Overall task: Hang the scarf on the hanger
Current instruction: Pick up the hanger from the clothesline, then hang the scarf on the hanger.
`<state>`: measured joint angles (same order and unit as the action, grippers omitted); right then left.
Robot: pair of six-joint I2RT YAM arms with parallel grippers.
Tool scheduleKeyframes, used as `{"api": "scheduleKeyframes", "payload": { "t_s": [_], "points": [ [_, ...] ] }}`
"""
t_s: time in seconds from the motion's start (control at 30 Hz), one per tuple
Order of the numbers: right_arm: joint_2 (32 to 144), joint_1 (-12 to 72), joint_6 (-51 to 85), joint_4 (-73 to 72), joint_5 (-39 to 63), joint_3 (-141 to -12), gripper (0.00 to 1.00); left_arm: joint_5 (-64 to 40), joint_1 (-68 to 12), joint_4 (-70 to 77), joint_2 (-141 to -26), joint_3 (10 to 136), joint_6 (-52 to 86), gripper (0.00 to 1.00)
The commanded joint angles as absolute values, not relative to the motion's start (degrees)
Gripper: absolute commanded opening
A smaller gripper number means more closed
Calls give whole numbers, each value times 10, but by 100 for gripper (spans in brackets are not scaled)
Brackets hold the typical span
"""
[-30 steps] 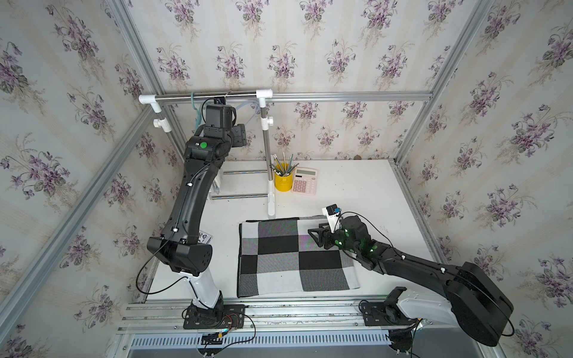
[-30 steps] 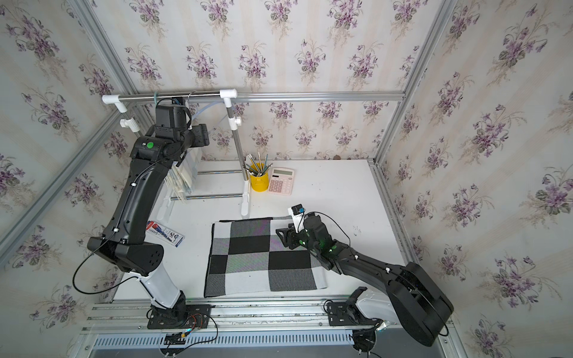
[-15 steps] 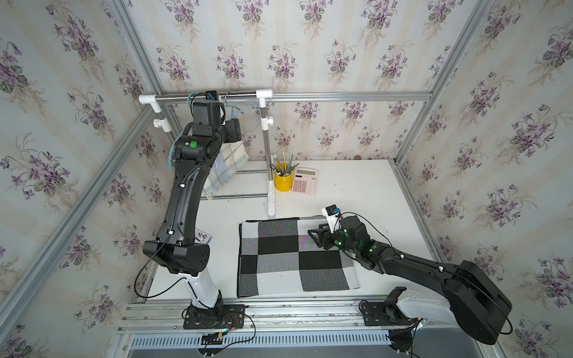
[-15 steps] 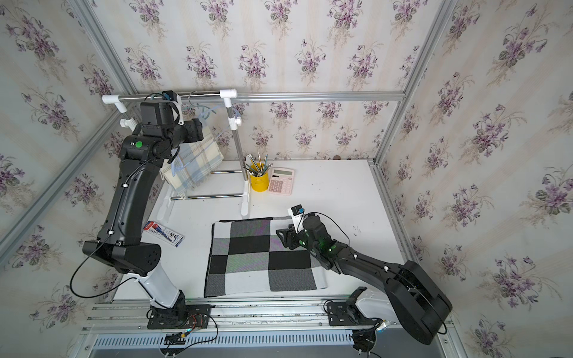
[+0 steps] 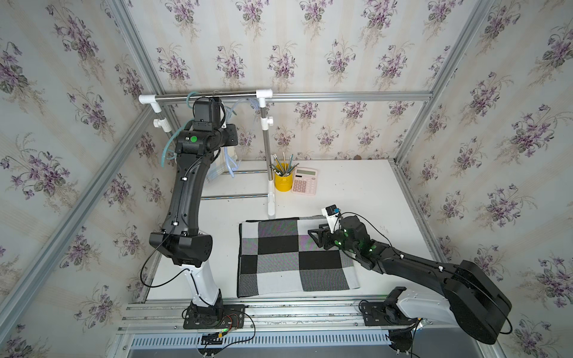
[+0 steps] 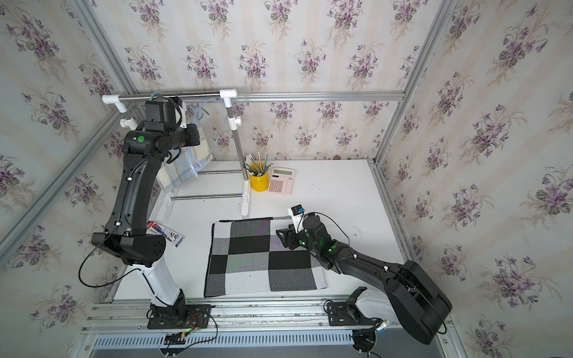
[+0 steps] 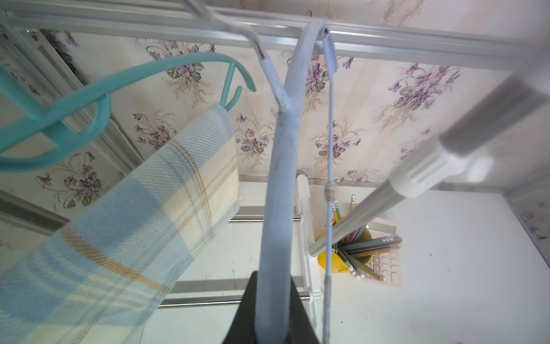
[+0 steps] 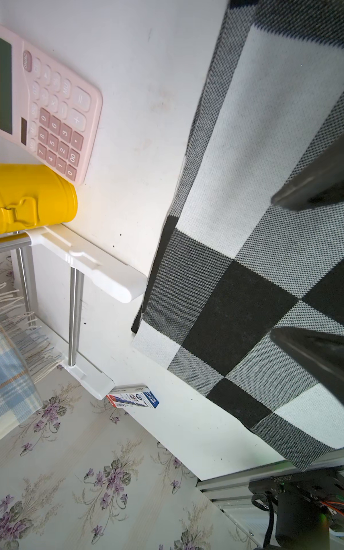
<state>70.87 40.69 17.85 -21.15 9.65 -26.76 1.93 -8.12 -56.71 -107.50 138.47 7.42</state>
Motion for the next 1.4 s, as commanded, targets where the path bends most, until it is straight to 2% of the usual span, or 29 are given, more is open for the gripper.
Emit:
{"api": "scheduleKeyframes", "payload": {
  "t_s": [0.0,0.13,0.4,0.67,0.8,0.93,1.07,1.13,1.27,1.37],
  "points": [
    [706,406,180,-217,90,-266,67,8,-81,-583,-1085,1430,71,0],
    [704,407,181,-216,88,-266,67,-18,-81,-571,-1053,1417,81,0],
    [692,406,184,-221,78,-260,67,-28,-81,-472,-868,1203,111,0],
    [684,406,189,-213,52,-258,66,7,-81,-476,-674,1056,140,0],
    [677,403,193,-201,38,-258,66,-39,-82,-472,-556,916,180,0],
    [660,398,204,-194,20,-250,66,-123,-99,-425,-443,714,257,0],
    [635,395,233,-168,5,-242,65,-128,-180,-361,-382,546,331,0],
    [618,394,258,-137,-17,-238,64,-88,-248,-330,-369,491,367,0],
    [587,393,326,-60,-99,-223,65,82,-428,-266,-348,403,437,0],
    [588,385,381,-3,-160,-216,66,218,-563,-211,-389,357,492,0]
  ]
}}
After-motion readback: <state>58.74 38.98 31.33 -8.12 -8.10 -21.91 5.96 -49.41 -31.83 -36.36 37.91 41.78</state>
